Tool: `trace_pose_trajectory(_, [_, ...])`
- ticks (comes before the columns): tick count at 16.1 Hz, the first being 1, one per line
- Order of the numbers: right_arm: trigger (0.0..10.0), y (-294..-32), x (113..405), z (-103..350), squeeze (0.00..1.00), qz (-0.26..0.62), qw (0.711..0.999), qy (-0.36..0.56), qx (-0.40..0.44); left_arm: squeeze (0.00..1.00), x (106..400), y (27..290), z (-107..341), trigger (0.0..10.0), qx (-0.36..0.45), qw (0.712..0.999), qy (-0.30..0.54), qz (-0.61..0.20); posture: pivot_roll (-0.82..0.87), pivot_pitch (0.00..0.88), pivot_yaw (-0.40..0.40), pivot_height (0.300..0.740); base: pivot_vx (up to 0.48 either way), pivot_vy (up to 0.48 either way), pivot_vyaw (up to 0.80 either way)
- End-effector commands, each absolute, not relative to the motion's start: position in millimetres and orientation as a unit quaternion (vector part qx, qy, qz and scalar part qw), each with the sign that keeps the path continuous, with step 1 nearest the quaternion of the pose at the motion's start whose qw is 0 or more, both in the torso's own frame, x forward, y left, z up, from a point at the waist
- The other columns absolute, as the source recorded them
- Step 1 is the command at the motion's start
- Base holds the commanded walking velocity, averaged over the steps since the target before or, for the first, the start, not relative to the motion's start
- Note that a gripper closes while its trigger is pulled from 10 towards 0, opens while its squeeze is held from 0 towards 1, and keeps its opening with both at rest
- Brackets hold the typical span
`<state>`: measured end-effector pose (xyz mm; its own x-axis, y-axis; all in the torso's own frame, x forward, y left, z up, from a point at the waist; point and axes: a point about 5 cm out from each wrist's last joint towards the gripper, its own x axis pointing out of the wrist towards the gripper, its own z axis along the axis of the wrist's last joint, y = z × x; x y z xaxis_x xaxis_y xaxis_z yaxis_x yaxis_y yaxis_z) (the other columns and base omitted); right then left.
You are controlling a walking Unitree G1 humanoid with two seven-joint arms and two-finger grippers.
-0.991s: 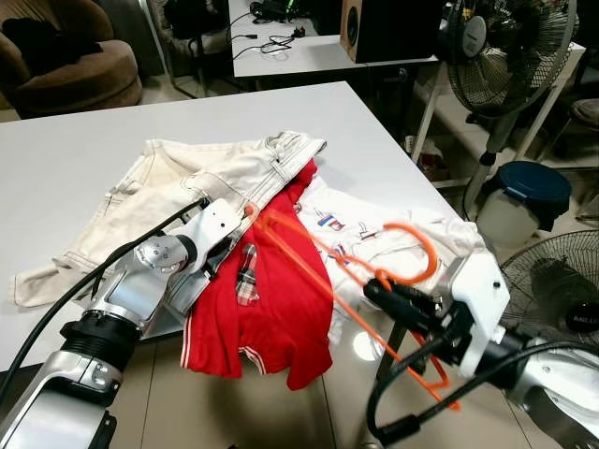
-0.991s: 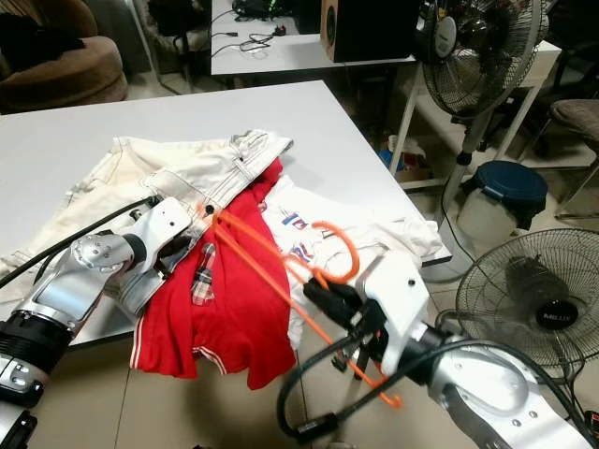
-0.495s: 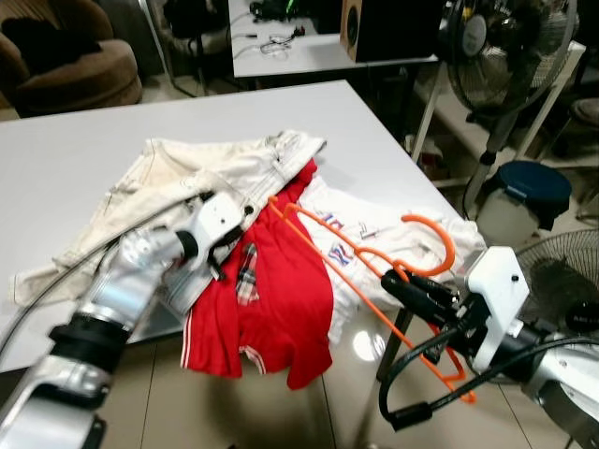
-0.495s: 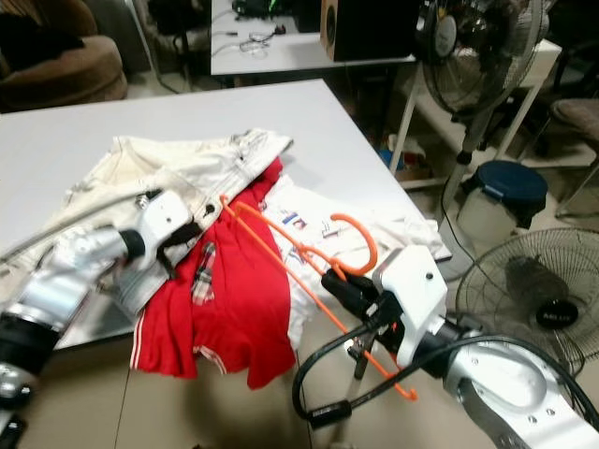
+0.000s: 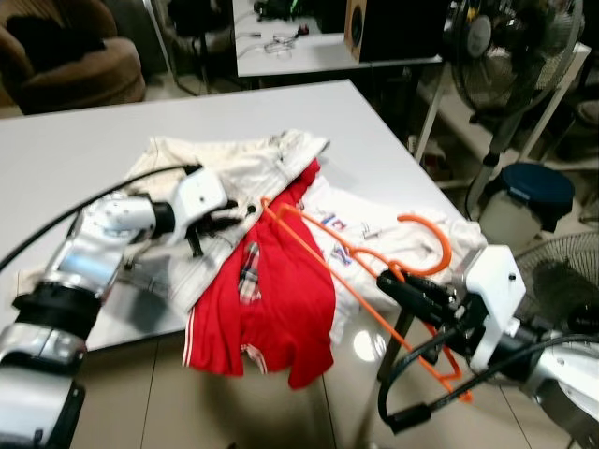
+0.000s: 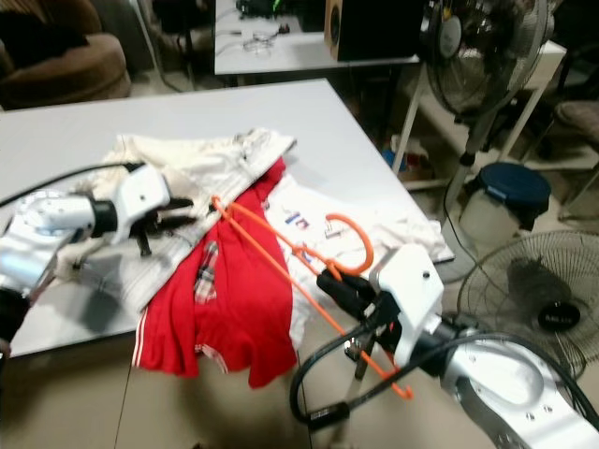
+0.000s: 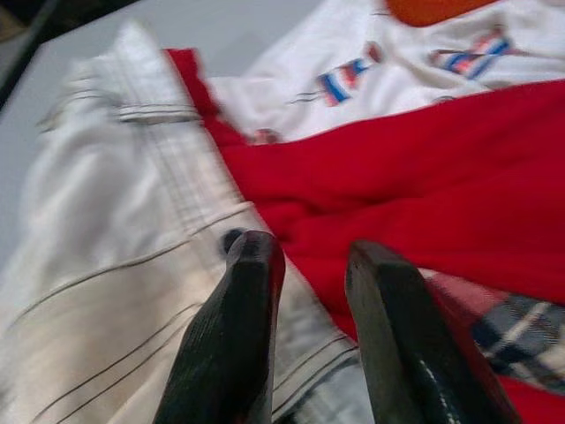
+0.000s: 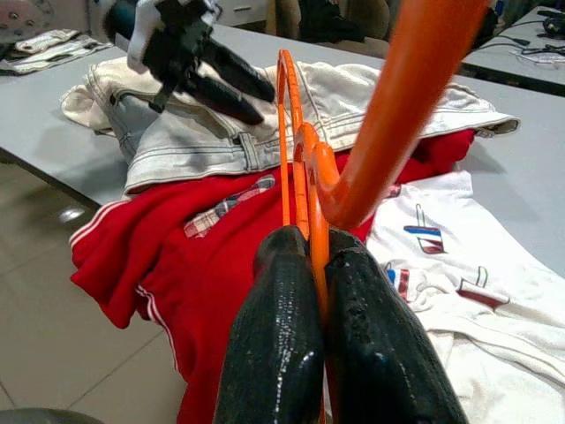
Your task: Hang hanger
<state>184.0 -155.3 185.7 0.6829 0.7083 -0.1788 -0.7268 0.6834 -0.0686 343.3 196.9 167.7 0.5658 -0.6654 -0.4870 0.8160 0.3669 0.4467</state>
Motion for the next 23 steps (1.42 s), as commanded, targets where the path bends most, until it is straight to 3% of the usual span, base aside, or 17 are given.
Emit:
trace_pose_trajectory(1, [10.0,-153,184,188,0.00,0.402,0.911,0.063,-0.064,1.00,345,194,171,10.0,0.349,0.806,0.113,-0.465,-0.24,0.000,0.042,0.740,0.000,0.000,0.00])
trace_pose_trajectory(4, [10.0,-152,184,187,0.00,0.404,0.910,0.065,-0.062,1.00,350,191,157,10.0,0.359,0.782,0.146,-0.488,-0.24,0.000,0.056,0.740,0.000,0.000,0.00])
trace_pose_trajectory(8, [10.0,-152,181,186,0.00,0.406,0.909,0.070,-0.059,0.99,353,206,152,10.0,0.390,0.780,0.176,-0.456,-0.25,0.000,0.060,0.740,0.000,0.000,0.00])
trace_pose_trajectory(9, [10.0,-151,180,186,0.00,0.409,0.908,0.073,-0.058,0.00,354,213,150,10.0,0.391,0.782,0.194,-0.445,-0.25,0.000,0.059,0.740,0.000,0.000,0.00])
trace_pose_trajectory(14, [10.0,-152,180,186,0.00,0.419,0.903,0.078,-0.058,0.00,358,234,150,10.0,0.390,0.794,0.231,-0.404,-0.25,0.000,0.050,0.740,0.000,0.000,0.00])
trace_pose_trajectory(17, [10.0,-151,179,186,0.00,0.425,0.900,0.080,-0.056,0.00,359,226,143,10.0,0.376,0.794,0.230,-0.418,-0.24,0.000,0.054,0.740,0.000,0.000,0.00])
trace_pose_trajectory(21, [10.0,-151,179,186,0.00,0.421,0.902,0.079,-0.053,0.00,367,205,150,10.0,0.341,0.821,0.175,-0.424,-0.25,0.000,0.056,0.740,0.000,0.000,0.00])
trace_pose_trajectory(23, [10.0,-152,178,186,0.00,0.421,0.902,0.080,-0.054,0.00,366,204,144,10.0,0.364,0.807,0.190,-0.424,-0.25,0.000,0.057,0.740,0.000,0.000,0.00])
